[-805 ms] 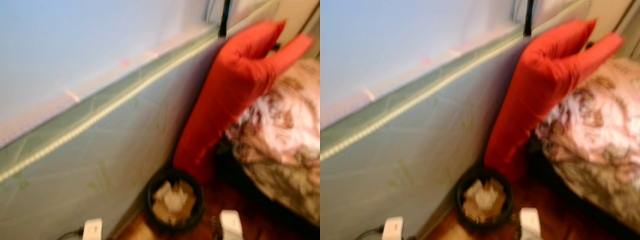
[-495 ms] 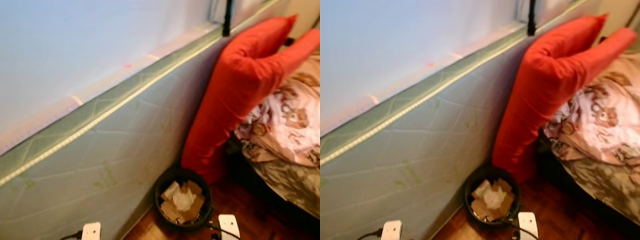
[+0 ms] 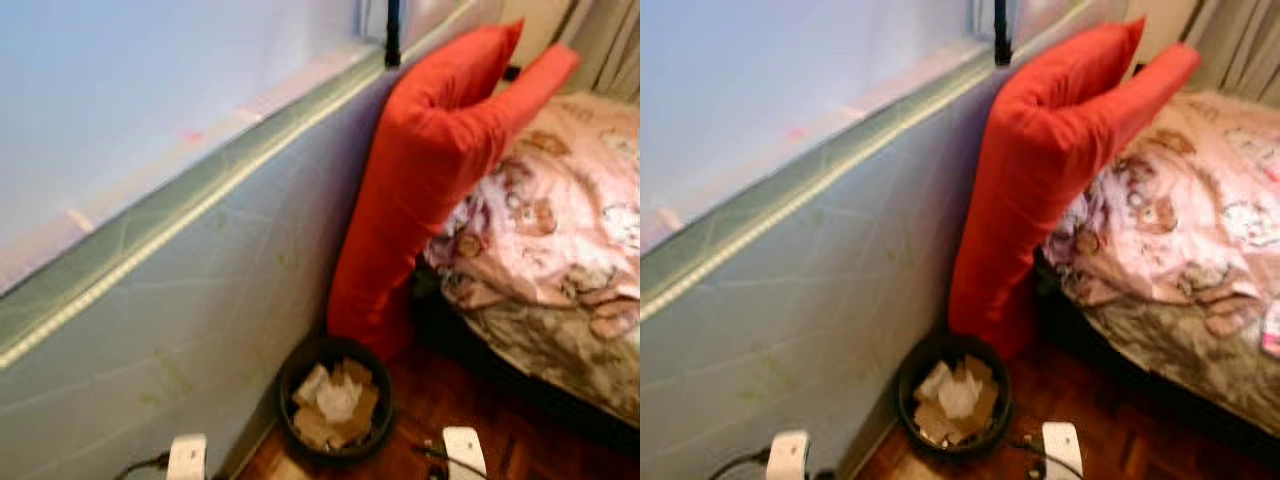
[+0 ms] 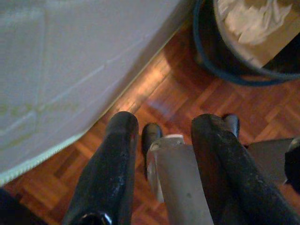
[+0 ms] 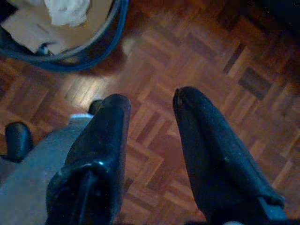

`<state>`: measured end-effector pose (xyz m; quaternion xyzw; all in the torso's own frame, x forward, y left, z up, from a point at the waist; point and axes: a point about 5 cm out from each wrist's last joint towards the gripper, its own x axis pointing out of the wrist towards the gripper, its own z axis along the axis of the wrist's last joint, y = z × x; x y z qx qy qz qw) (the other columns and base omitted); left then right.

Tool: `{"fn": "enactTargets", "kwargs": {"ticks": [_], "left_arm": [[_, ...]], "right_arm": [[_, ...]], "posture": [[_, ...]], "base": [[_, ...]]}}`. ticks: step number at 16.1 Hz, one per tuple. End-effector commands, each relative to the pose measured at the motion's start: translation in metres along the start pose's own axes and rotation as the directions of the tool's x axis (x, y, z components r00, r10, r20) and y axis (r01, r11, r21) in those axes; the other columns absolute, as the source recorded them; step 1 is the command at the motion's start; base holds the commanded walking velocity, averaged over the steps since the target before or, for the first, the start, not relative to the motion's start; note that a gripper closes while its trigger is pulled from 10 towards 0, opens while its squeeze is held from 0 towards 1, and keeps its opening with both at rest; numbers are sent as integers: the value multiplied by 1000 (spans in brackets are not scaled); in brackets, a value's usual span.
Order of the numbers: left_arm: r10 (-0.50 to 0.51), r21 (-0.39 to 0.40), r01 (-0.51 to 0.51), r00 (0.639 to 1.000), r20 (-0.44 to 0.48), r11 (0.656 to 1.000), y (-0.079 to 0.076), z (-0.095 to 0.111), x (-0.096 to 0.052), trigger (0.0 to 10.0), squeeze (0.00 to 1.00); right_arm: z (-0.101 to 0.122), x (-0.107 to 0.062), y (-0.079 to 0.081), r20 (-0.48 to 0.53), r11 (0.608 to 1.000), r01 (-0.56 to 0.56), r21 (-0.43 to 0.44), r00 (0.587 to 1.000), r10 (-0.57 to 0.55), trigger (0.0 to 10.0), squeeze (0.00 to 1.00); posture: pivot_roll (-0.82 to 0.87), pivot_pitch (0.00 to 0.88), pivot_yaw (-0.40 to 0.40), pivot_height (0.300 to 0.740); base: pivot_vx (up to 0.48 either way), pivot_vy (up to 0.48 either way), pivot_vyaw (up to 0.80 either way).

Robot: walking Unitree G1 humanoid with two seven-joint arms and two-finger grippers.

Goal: Clean up the room

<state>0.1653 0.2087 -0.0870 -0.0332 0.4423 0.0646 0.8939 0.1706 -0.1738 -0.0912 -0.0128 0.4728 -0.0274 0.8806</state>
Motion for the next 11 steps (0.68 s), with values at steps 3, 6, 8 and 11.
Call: {"fn": "enactTargets", "kwargs": {"ticks": [3,6,8,11], "left_arm": [[2,90,-4,1000,27,996,1,38,9,10000,0],[1,94,-4,1000,31,996,0,40,9,10000,0],[1,96,-4,1000,31,995,0,39,9,10000,0],[2,94,-5,1000,29,996,0,39,9,10000,0]], "right_arm": [[42,5,-18,94,953,-17,303,996,-12,10000,0],[42,5,-18,92,953,-15,304,996,-13,10000,0],[41,5,-18,89,952,-24,305,996,-4,10000,0],[42,5,-18,95,953,-23,303,996,-6,10000,0]], "posture": [[-17,0,30,740],[-14,0,30,740],[-15,0,29,740],[-14,0,28,740]], "base": [[0,-96,0],[0,0,0],[0,0,-394],[0,-80,-515]]}}
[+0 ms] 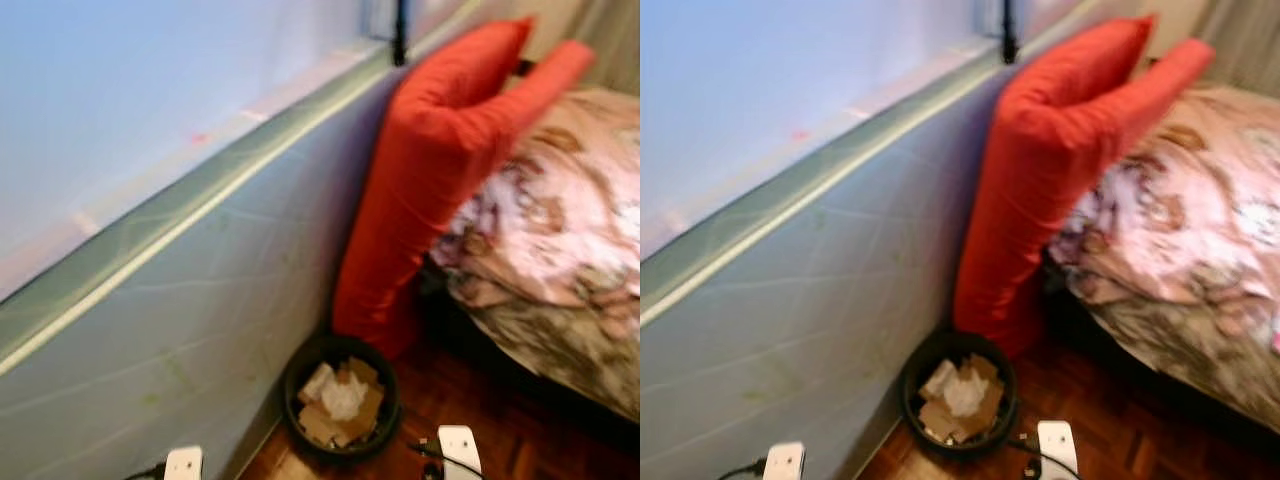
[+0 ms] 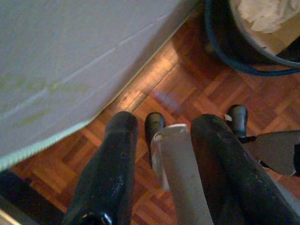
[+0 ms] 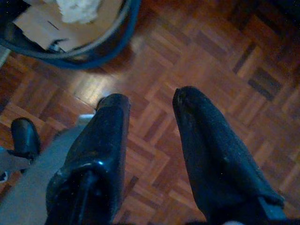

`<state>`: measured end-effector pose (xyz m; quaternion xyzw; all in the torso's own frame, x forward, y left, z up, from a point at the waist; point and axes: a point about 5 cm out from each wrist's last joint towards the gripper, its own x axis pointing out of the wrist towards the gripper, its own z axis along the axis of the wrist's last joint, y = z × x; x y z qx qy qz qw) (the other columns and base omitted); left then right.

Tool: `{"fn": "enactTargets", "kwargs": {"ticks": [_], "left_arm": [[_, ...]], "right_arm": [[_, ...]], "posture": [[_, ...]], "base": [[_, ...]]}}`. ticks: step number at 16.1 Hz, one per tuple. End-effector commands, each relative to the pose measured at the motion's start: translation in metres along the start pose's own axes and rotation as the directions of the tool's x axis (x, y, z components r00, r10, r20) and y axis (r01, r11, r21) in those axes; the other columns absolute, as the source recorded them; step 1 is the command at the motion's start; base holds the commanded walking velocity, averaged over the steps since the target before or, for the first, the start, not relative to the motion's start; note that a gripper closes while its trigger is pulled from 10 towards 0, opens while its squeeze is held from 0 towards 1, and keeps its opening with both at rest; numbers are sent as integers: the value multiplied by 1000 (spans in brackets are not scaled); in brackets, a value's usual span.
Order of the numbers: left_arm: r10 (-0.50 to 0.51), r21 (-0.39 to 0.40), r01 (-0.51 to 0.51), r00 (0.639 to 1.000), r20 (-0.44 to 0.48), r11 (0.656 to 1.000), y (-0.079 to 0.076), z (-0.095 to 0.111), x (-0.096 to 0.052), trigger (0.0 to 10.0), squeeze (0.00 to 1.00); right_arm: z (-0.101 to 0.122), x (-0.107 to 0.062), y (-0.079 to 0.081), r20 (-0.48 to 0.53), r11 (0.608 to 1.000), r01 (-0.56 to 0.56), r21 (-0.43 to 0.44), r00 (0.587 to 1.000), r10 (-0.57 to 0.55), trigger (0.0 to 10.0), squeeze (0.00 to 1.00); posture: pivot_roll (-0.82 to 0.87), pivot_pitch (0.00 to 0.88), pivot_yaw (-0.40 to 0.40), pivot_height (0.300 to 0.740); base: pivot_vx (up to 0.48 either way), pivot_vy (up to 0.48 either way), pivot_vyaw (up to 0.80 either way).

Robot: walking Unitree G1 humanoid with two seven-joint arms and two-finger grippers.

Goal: Clean up the room

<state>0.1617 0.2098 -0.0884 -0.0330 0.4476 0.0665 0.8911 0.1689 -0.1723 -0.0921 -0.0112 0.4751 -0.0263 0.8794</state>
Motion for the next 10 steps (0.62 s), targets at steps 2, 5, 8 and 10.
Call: {"fn": "enactTargets", "kwargs": {"ticks": [2,5,8,10], "left_arm": [[-3,96,-1,999,40,995,-2,42,9,10000,0],[-5,101,1,999,37,995,-2,40,9,10000,0],[-4,102,0,999,33,995,-2,38,9,10000,0],[-3,102,0,1000,29,995,-1,37,8,10000,0]], "right_arm": [[44,5,-20,101,956,-20,294,995,-10,10000,0],[43,5,-20,106,955,-22,296,994,-10,10000,0],[43,5,-20,103,955,-22,294,995,-8,10000,0],[42,5,-19,102,956,-23,292,995,-7,10000,0]], "posture": [[-15,0,29,740],[-16,0,30,740],[-17,0,30,740],[-18,0,31,740]], "base": [[0,0,0],[0,-169,0],[0,-316,0],[0,-319,0]]}}
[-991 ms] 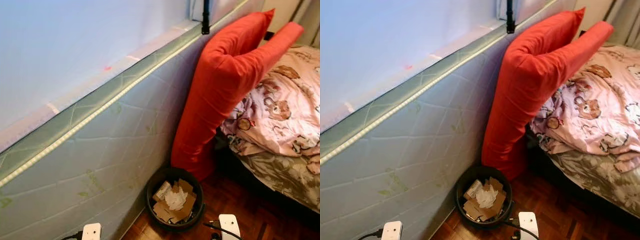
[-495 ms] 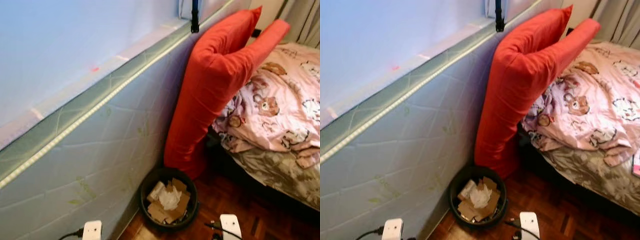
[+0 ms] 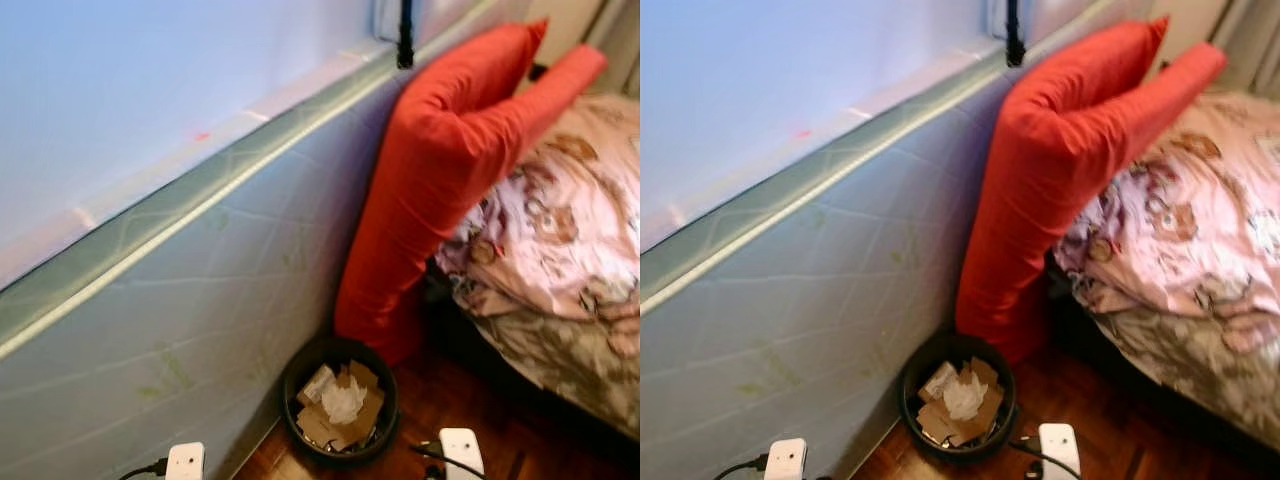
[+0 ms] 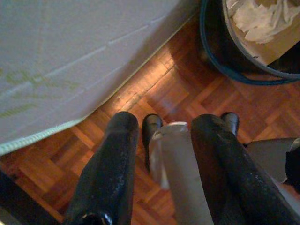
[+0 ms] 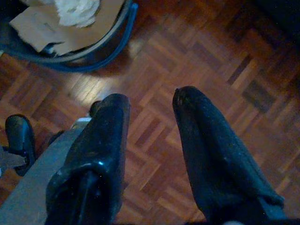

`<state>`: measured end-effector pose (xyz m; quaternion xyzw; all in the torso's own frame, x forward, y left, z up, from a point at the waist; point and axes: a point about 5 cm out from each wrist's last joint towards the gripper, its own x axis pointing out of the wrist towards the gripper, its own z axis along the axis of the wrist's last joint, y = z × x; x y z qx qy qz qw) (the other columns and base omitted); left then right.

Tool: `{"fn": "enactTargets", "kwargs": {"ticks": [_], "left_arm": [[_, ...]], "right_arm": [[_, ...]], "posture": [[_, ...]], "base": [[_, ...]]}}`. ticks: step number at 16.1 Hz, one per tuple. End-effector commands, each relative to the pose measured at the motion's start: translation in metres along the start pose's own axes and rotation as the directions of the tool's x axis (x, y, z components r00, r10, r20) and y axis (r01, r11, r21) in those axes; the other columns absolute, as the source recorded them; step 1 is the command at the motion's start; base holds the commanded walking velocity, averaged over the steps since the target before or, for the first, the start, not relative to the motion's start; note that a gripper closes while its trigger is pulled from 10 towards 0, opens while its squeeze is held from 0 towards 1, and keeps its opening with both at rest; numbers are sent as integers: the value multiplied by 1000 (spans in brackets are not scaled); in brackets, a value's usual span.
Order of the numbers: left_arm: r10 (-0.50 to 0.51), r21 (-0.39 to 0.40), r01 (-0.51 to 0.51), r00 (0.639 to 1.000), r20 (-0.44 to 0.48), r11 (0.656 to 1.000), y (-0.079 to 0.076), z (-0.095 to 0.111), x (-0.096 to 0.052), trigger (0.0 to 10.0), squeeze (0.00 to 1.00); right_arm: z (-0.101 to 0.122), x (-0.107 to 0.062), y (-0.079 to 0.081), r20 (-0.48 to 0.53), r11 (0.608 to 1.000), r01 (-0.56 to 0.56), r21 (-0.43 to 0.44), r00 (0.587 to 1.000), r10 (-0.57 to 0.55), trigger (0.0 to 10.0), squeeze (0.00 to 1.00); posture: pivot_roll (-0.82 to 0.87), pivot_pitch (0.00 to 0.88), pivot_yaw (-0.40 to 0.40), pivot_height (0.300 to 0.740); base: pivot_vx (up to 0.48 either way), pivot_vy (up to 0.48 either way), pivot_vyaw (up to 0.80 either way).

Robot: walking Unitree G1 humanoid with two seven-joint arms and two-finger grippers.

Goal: Clean up the room

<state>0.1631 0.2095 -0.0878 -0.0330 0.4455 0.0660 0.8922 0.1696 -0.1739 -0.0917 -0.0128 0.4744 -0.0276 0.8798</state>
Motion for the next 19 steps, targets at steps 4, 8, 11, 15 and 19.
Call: {"fn": "enactTargets", "kwargs": {"ticks": [4,8,11,15,19], "left_arm": [[-1,100,-1,1000,22,995,0,35,8,10000,0],[-1,99,-1,1000,24,995,-1,36,8,10000,0],[-2,95,0,1000,23,995,-1,36,8,10000,0],[-1,92,-1,1000,23,996,-1,36,8,10000,0],[-2,91,-1,1000,26,996,-2,38,9,10000,0]], "right_arm": [[41,5,-18,100,956,-26,292,995,-3,10000,0],[41,5,-18,100,957,-25,290,995,-4,10000,0],[42,5,-18,102,957,-26,290,995,-4,10000,0],[42,5,-18,100,956,-28,292,995,-1,10000,0],[43,5,-18,104,955,-33,294,995,3,10000,0]], "posture": [[-19,0,30,740],[-20,0,29,740],[-21,0,27,740],[-20,0,27,740],[-20,0,28,740]], "base": [[0,-320,0],[0,-320,0],[0,-319,0],[0,-318,0],[0,-319,0]]}}
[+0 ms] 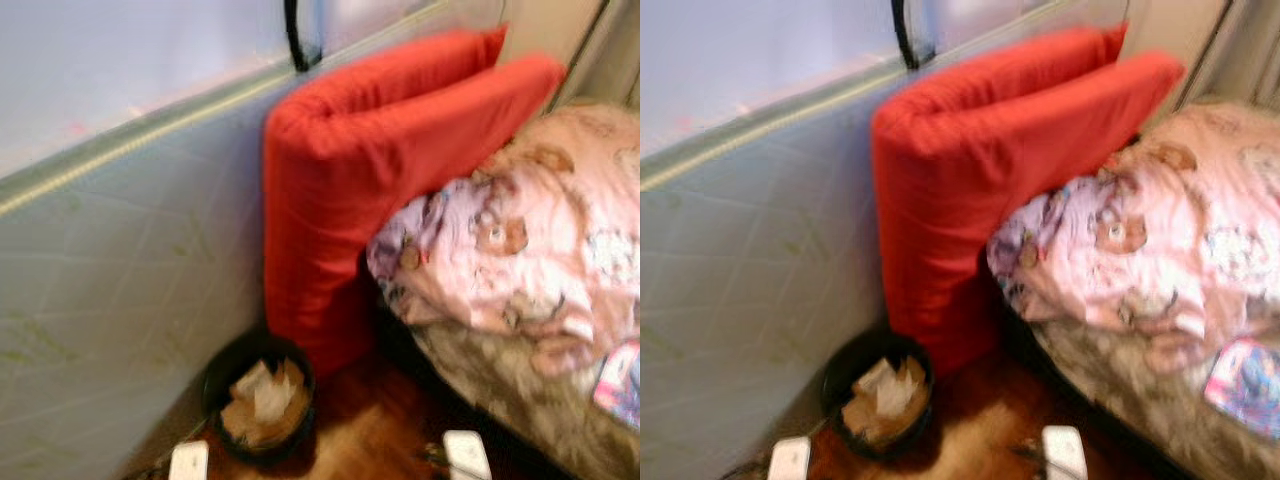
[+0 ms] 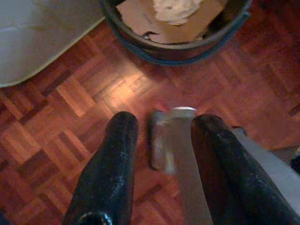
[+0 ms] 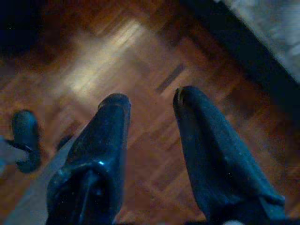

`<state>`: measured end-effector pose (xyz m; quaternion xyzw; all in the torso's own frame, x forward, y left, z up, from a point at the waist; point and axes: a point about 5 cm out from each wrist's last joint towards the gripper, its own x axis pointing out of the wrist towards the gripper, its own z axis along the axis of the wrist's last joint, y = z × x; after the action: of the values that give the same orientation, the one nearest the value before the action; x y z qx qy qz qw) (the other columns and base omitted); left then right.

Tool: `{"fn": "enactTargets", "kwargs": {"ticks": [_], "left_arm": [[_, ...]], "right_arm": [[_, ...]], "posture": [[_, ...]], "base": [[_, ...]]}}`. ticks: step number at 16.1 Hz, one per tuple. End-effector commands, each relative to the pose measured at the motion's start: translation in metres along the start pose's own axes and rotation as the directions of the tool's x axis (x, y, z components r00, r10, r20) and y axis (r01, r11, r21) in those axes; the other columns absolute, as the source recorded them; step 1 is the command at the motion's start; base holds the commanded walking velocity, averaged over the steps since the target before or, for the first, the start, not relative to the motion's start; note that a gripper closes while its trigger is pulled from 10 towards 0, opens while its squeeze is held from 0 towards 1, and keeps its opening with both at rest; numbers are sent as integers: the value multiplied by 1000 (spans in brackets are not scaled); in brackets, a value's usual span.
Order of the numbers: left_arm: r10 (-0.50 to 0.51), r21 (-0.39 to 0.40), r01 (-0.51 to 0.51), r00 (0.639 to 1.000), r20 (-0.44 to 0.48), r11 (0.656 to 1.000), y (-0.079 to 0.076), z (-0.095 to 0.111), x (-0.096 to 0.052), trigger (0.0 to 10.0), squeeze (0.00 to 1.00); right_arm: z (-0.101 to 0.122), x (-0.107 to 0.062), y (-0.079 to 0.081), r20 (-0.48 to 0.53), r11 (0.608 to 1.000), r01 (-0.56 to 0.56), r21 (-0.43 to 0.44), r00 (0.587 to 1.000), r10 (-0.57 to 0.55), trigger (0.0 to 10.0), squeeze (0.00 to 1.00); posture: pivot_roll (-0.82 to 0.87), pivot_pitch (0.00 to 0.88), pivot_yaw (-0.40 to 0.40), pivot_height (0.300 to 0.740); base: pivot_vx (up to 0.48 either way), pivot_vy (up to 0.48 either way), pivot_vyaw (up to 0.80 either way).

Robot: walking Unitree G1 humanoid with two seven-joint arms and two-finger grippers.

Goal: Clean up the room

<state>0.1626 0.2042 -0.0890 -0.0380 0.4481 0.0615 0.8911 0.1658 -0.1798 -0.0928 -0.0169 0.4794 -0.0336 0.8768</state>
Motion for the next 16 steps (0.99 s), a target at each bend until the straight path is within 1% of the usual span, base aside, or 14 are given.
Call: {"fn": "enactTargets", "kwargs": {"ticks": [1,7,10,16], "left_arm": [[10,95,-13,999,33,995,3,40,8,10000,0],[11,91,-15,999,38,996,4,41,8,10000,0],[8,69,-10,999,32,998,4,40,8,10000,0],[15,68,-16,1000,20,998,5,34,7,10000,0]], "right_arm": [[47,5,-12,118,953,-53,297,993,18,10000,0],[47,5,-12,120,951,-53,304,993,17,10000,0],[47,5,-12,119,952,-51,301,993,16,10000,0],[47,5,-11,117,954,-49,296,993,15,10000,0]], "posture": [[-21,0,28,740],[-21,0,28,740],[-20,0,27,740],[-20,0,30,740]], "base": [[0,-319,0],[0,-317,0],[0,0,0],[0,0,0]]}}
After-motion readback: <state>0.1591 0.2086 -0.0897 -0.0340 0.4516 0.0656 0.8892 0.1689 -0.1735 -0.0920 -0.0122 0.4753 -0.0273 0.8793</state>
